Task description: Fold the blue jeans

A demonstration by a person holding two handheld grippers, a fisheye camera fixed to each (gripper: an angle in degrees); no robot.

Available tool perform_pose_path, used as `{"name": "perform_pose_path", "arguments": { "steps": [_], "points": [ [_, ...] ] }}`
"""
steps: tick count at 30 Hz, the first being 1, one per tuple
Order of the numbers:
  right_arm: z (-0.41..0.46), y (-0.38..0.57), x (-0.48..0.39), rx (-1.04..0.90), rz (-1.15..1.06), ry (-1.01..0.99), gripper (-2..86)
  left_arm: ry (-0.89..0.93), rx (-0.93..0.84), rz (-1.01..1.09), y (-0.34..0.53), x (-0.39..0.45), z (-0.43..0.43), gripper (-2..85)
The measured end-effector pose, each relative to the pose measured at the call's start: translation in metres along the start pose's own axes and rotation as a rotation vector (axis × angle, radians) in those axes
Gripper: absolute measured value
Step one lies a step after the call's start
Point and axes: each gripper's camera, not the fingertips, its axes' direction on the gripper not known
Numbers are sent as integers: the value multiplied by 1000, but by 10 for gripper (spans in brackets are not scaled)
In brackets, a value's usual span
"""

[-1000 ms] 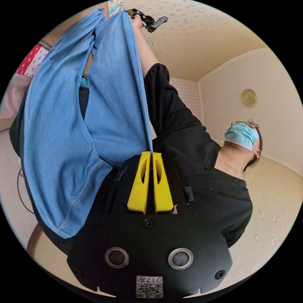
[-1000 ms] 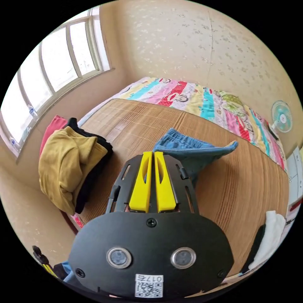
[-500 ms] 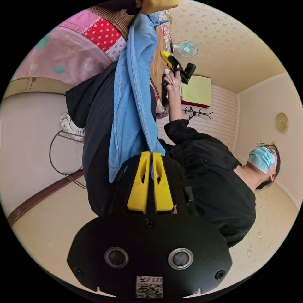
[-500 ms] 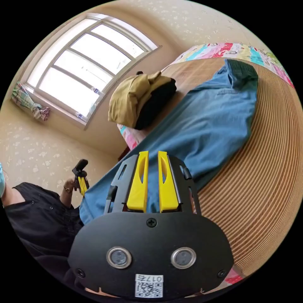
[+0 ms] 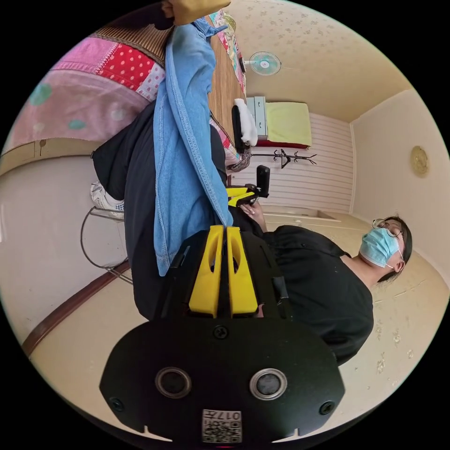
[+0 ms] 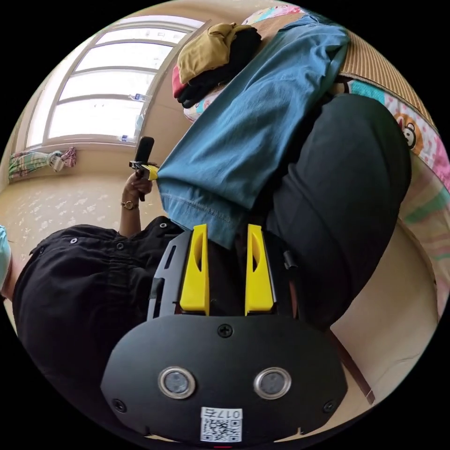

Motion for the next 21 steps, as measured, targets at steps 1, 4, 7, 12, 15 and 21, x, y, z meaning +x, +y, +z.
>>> {"name": "perform_pose_path", "arguments": {
  "steps": [1,4,7,12,15,21],
  "points": [
    [5,-2,1,-13,9,-6,100,-2,-1,3,0,2,0,-9],
    [5,-6,13,-27,25,-155,38,13,7,1,-1,9,-4,-9],
    [-15,-2,16,9,-45,-323,18,75,42,52,1,21,-14,-9],
    [-51,9,0,53,-244,-591,10,267,188,171,14,29,-44,-8],
    [-50,9,-10,13,-298,-577,12,168,131,86,18,18,-42,-8],
    [-28,-2,-3,-141,-206,-338,32,-159,-66,-263,24,-26,-22,-1]
  ]
}}
